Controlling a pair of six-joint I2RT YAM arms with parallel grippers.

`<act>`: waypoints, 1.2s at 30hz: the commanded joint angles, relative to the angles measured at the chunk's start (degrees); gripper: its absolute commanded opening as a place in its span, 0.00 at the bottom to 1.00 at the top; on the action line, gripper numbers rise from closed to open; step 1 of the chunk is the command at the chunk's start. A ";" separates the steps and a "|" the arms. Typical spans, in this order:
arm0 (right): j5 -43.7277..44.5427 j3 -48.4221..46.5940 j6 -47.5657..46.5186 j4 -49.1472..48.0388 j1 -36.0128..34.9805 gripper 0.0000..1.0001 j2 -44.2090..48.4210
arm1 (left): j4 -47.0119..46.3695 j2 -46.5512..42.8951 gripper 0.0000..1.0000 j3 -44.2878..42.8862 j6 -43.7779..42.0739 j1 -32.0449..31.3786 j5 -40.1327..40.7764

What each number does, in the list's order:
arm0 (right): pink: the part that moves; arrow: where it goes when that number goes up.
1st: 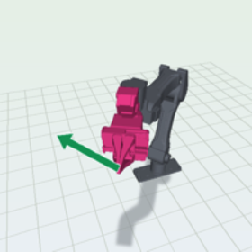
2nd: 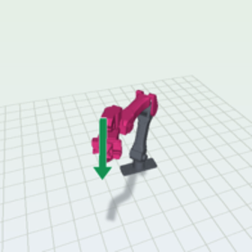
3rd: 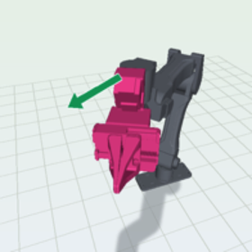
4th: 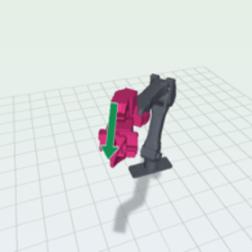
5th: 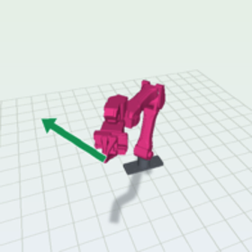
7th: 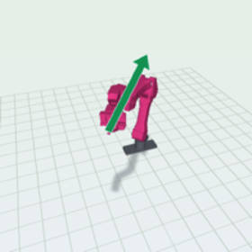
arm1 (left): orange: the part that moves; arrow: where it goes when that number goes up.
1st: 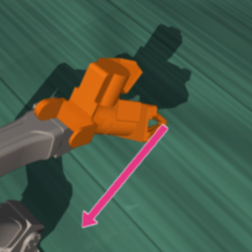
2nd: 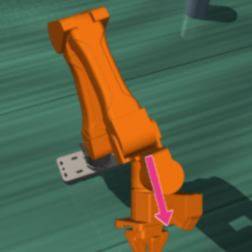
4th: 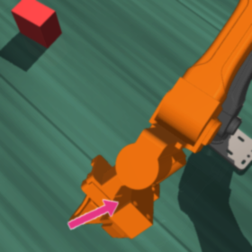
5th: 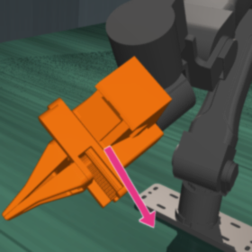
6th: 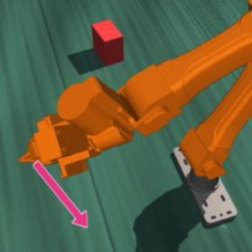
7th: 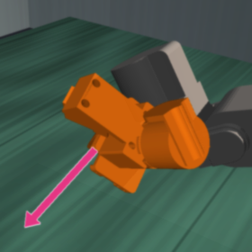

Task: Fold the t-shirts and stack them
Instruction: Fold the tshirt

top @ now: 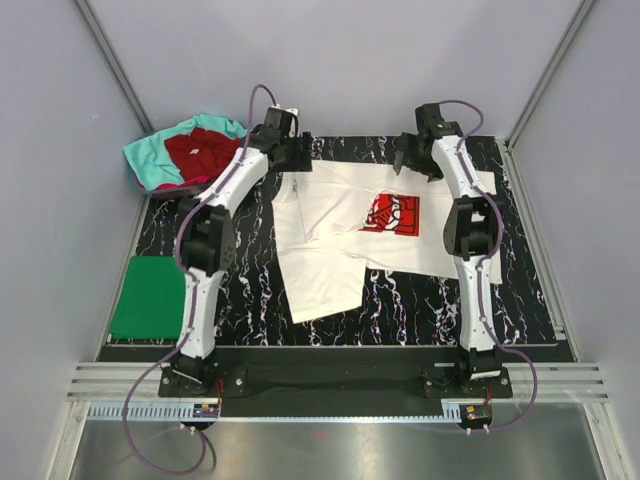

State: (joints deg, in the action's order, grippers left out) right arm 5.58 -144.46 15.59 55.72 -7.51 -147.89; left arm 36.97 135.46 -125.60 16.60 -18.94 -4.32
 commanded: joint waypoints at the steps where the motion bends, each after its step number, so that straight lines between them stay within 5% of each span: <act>1: 1.36 6.35 5.92 5.09 0.74 0.99 18.49 | -0.15 -20.00 0.70 8.15 -0.43 -3.11 4.13; 7: -3.73 38.78 13.58 3.00 2.06 0.96 41.17 | 0.73 -45.86 0.46 41.31 4.21 -9.00 10.81; 11: -9.96 56.61 15.25 0.44 2.06 0.99 51.46 | 3.62 -59.59 0.44 57.55 11.95 -12.87 12.92; 16: -11.39 66.31 13.85 -0.26 1.97 1.00 60.61 | 10.83 -70.23 0.42 71.00 25.46 -18.58 13.11; 22: -11.47 74.49 12.27 -1.14 1.97 1.00 66.77 | 2.15 -71.57 0.42 84.72 33.85 -21.93 4.67; 36: -13.41 81.71 10.69 -2.20 1.97 1.00 71.16 | -13.51 -58.83 0.41 89.57 38.16 -23.07 0.97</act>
State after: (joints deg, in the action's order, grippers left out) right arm -7.05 -63.26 27.42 55.05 -5.26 -79.42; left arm 28.56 74.59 -35.24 52.88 -41.25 -2.04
